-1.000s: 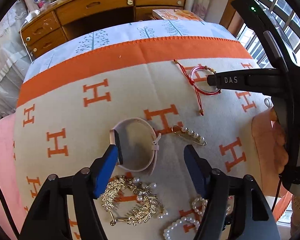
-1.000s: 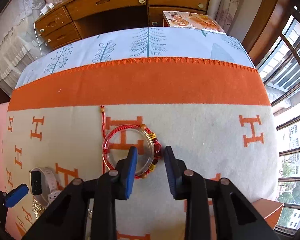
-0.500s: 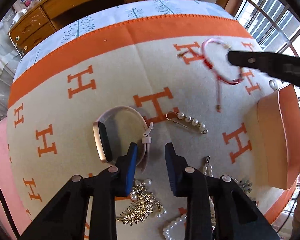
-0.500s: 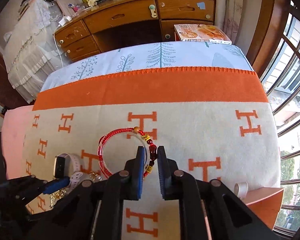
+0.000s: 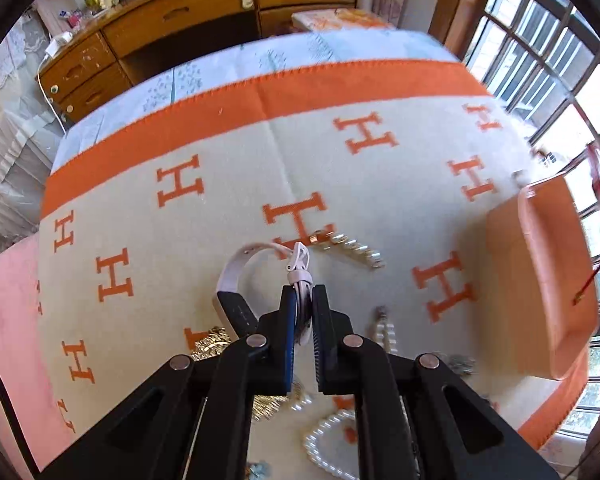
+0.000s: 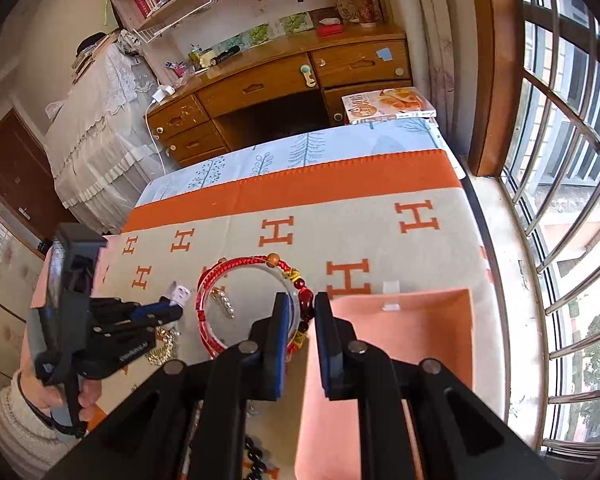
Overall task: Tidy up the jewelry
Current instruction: 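Grasp the pink-strap watch with the left tool while the right tool lifts the bracelet, then lower the watch and bracelet into the pink box and open both tools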
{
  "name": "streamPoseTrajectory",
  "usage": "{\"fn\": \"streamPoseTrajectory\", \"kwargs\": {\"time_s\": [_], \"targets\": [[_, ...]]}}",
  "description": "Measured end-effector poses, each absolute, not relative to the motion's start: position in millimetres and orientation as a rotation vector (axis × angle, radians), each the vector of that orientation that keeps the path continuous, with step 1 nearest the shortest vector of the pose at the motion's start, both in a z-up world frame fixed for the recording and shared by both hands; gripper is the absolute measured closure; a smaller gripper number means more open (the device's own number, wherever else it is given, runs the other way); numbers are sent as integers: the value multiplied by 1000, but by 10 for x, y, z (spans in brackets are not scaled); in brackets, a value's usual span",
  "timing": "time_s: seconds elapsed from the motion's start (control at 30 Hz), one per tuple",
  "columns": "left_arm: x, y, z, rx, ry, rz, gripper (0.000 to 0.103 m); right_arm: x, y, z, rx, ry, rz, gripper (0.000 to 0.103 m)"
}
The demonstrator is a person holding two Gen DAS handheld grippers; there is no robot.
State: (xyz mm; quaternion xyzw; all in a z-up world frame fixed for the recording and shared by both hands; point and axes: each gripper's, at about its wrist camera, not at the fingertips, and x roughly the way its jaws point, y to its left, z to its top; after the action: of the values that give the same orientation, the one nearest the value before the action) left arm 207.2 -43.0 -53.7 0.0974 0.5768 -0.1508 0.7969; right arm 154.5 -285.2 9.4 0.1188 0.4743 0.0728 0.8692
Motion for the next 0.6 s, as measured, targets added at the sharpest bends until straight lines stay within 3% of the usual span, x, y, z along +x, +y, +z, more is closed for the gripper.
{"fn": "streamPoseTrajectory", "kwargs": {"time_s": [0.33, 0.6], "targets": [[1608, -1289, 308, 203, 1075, -525, 97, 909, -3338, -452, 172, 1109, 32, 90], [1407, -2227, 257, 231, 1080, -673, 97, 764, -3358, -686, 146, 1148, 44, 90]]}}
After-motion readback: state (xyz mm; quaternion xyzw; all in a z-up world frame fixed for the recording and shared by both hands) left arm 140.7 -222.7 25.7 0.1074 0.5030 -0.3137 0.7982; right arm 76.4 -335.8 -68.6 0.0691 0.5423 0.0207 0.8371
